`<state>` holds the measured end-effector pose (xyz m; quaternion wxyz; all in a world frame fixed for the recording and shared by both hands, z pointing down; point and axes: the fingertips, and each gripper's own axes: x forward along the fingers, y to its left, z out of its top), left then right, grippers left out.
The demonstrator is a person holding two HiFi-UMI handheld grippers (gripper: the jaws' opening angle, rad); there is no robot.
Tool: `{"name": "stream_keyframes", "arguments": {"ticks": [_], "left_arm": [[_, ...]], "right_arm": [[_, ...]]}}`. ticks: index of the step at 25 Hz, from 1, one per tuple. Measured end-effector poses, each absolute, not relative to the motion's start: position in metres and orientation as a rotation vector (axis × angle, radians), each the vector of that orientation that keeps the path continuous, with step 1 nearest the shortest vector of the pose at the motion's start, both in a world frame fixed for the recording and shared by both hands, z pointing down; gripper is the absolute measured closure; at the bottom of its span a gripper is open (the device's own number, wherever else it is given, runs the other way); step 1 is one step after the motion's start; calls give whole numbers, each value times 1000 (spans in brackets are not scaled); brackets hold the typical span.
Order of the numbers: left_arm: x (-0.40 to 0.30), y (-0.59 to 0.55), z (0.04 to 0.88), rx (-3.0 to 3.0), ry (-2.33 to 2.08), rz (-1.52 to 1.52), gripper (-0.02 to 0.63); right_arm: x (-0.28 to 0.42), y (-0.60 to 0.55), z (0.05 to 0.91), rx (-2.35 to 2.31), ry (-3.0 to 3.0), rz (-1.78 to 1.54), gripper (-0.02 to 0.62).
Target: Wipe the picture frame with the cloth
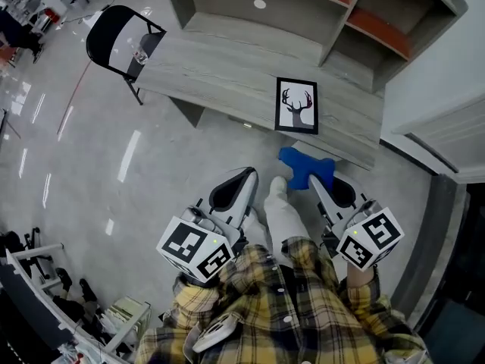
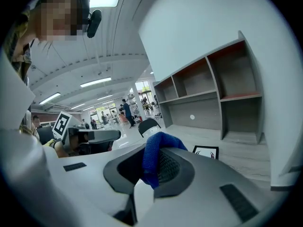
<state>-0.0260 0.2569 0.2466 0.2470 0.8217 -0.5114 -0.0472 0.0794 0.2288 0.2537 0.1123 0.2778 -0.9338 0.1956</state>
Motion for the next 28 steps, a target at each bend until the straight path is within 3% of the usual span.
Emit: {"name": "stream_keyframes", "arguments": {"ticks": [28], "left_arm": [[-9,-2,234,2340,-1279,-120,601]], "right_arm": [[102,-14,243,978,-2759,545,554]]}}
